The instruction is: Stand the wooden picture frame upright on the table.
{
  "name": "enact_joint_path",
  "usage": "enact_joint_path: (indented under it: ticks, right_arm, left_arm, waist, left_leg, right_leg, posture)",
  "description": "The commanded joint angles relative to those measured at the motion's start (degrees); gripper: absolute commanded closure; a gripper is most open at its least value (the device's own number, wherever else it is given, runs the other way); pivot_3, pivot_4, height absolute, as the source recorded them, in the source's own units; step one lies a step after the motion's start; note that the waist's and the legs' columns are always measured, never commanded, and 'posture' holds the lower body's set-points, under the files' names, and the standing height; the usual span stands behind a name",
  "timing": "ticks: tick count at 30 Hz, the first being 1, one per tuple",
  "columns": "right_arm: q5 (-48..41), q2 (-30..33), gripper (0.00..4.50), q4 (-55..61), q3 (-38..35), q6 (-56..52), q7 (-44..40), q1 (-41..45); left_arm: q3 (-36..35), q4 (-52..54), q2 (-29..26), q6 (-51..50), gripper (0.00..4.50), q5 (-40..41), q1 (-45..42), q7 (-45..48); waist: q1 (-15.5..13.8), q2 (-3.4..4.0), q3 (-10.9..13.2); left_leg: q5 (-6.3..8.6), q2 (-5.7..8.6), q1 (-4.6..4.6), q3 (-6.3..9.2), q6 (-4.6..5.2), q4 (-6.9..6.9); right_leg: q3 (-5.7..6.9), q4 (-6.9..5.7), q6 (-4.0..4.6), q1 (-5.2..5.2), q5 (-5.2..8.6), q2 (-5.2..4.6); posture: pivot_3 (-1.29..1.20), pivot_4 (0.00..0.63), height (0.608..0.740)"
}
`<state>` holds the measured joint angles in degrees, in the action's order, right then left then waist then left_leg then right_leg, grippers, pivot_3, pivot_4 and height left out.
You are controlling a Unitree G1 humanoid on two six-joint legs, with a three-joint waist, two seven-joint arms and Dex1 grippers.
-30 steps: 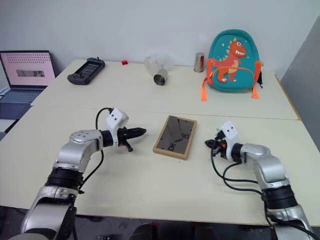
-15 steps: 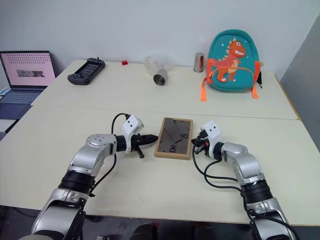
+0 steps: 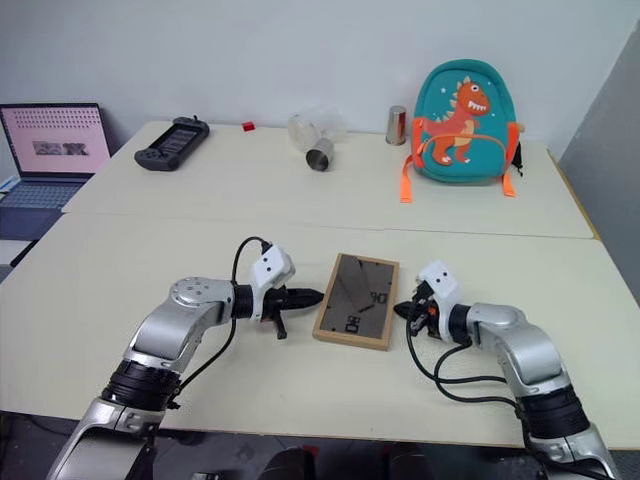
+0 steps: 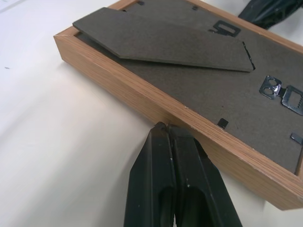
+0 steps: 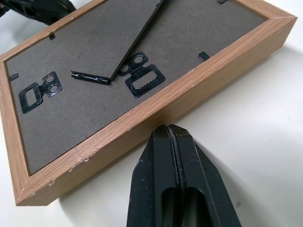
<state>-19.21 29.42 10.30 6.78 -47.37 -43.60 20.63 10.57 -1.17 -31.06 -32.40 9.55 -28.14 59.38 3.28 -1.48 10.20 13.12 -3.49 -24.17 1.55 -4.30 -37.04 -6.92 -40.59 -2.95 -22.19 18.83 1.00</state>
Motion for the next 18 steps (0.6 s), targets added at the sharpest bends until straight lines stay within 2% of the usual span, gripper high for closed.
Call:
enact_joint_path:
  ticks: [1,7,10,12,14,18]
  right_arm:
    - [-1.90,0.19,4.50,3.74,0.03,1.29,-1.53,0.87]
    - [1.01,5.40,4.50,-1.00,-2.37,5.13,-2.09,1.67]
    - [0.90,7.52,4.50,-2.57,-3.22,6.45,-2.98,1.65]
    - [0.79,8.33,4.50,-3.49,-3.53,7.16,-3.49,1.67]
    - [0.52,8.41,4.50,-4.00,-3.98,7.33,-3.48,1.51]
    - [0.77,8.35,4.50,-4.57,-3.80,8.49,-3.35,0.28]
  left_arm:
    - [2.93,5.91,-0.91,-0.42,4.49,1.72,0.43,3.09]
    - [-1.72,2.25,-7.46,1.40,4.49,2.02,-1.52,5.53]
    - [-4.37,-0.69,-10.93,-1.67,4.01,5.59,-2.45,9.16]
    - [-5.78,-0.39,-12.98,-7.47,3.60,9.57,-2.60,12.08]
    - [-7.84,0.50,-14.32,-17.50,3.15,15.31,-2.82,13.54]
    - [-10.78,2.04,-14.44,-39.63,2.20,24.80,-2.11,11.13]
  waist:
    - [-0.03,0.00,0.00]
    - [0.01,-0.02,0.02]
    - [-0.02,-0.02,0.02]
    - [0.12,-0.02,0.02]
    - [0.15,-0.02,0.02]
    - [0.14,-0.04,0.04]
  left_leg:
    - [0.00,0.01,0.01,-0.01,0.00,0.01]
    - [0.00,0.00,0.03,-0.01,0.00,0.01]
    - [0.00,0.00,0.03,-0.01,0.01,0.01]
    - [0.00,-0.01,0.03,-0.01,0.01,0.02]
    - [0.01,-0.01,0.03,-0.04,0.01,0.05]
    - [0.01,-0.01,0.00,-0.02,0.02,0.05]
  right_leg:
    - [-0.01,0.00,0.00,0.00,0.00,0.00]
    - [0.00,0.01,0.00,0.01,0.01,0.00]
    - [0.01,0.03,0.00,0.01,0.01,0.00]
    - [0.01,0.04,0.01,0.01,0.01,0.01]
    - [-0.01,0.08,0.02,0.00,0.02,0.01]
    - [0.02,0.08,0.02,0.00,0.04,0.01]
  posture:
    - [0.00,0.150,0.740]
    - [0.00,0.150,0.740]
    - [0.00,0.150,0.740]
    - [0.00,0.150,0.740]
    - [0.00,0.150,0.740]
    - [0.00,0.150,0.740]
